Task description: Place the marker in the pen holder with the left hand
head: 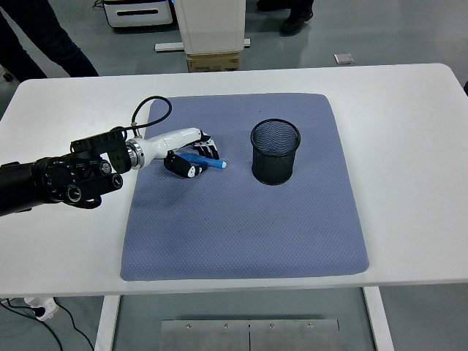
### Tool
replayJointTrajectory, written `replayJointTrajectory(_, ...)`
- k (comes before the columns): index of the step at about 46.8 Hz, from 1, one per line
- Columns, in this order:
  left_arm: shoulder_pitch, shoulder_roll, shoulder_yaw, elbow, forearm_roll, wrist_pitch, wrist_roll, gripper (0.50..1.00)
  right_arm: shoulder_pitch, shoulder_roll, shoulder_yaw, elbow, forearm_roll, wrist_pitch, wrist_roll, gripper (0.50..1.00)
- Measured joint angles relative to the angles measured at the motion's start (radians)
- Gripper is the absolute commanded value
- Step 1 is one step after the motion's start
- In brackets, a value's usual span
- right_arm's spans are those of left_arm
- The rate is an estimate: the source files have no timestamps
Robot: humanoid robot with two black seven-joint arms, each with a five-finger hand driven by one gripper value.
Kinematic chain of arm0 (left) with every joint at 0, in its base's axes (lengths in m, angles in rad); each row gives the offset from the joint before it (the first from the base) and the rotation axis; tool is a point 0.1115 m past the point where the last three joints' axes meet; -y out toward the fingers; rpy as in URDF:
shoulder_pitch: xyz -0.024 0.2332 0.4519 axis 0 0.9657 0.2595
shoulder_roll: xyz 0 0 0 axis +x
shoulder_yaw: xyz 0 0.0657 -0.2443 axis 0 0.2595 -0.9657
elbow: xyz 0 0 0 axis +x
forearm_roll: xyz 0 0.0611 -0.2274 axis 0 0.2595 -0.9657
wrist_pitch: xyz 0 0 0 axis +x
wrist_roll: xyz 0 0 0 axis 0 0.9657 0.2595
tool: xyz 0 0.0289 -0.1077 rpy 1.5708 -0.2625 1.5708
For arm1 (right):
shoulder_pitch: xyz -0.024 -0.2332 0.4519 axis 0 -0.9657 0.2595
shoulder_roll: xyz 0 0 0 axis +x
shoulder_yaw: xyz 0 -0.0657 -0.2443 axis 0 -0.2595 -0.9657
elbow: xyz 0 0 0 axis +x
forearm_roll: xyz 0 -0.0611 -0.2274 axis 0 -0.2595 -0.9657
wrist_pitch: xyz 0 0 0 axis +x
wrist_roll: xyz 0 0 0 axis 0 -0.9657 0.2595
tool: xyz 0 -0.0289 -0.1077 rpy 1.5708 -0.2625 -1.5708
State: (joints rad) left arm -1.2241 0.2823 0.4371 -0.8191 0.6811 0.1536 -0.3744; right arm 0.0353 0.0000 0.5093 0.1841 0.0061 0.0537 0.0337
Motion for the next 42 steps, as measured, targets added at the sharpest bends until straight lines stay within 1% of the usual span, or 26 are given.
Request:
replayJointTrajectory(16, -0.001, 0.003, -0.001, 0.000, 0.000, 0.001, 0.000, 0.500, 0.000, 0.000, 0.000, 0.000, 0.000, 0.000, 0.000, 1.000)
replayJointTrajectory(25, -0.027, 0.008, -0.005, 0.000, -0.015, -0.002, 0.000, 0.500, 0.000, 0.000, 0.000, 0.000, 0.000, 0.000, 0.000, 1.000)
replayJointTrajectory(42, -0.043, 0.010, -0.012, 0.000, -0.062, -0.006, 0.000, 0.500, 0.000, 0.000, 0.000, 0.000, 0.000, 0.000, 0.000, 1.000)
